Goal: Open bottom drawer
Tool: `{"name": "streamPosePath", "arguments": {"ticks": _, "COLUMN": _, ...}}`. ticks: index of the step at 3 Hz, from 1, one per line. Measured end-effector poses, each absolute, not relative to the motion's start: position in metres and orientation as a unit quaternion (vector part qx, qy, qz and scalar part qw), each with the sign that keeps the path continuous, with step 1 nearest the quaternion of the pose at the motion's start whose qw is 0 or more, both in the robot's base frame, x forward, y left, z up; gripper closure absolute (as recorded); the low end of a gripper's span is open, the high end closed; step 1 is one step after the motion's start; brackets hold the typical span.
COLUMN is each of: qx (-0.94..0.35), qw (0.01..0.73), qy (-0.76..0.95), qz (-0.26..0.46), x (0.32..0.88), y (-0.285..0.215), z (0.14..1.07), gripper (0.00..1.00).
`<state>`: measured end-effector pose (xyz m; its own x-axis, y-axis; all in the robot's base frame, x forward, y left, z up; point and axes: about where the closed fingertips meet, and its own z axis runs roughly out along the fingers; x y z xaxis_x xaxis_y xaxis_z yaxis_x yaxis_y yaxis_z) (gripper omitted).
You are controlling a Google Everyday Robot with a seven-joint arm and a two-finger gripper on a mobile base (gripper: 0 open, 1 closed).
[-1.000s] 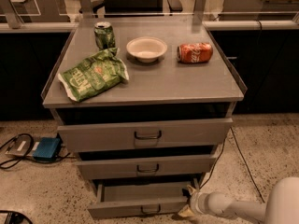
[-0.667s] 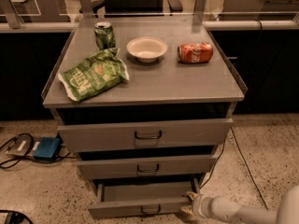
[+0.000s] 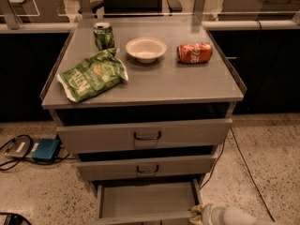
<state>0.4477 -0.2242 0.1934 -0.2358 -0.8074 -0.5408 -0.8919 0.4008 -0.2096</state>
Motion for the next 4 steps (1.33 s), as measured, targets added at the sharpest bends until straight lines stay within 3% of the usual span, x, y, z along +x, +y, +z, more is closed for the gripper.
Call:
{"name": "streamPosePath", "arguments": {"ticks": 1, "qx": -0.543, "qw": 0.296, "qy": 0.783, "qz": 0.071, "x": 0.4476, "y": -0.2242, "z": 0.1935, "gripper": 1.0}}
{"name": "streamPosePath", "arguments": {"ticks": 2, "qx": -0.543, "qw": 0.296, "qy": 0.783, "qz": 0.071, "x": 0.4476, "y": -0.2242, "z": 0.1935, "gripper": 0.82}}
{"name": "streamPosePath", "arguments": {"ticks": 3, "qx": -0.543, "qw": 0.296, "qy": 0.783, "qz": 0.071, "x": 0.4476, "y": -0.2241, "z": 0.1934, "gripper": 0.58}}
{"name": "streamPosePath", "arguments": {"ticks": 4, "qx": -0.543, "qw": 0.296, "qy": 0.783, "qz": 0.071, "x": 0.4476, "y": -0.2241, "z": 0.1934, "gripper": 0.27}}
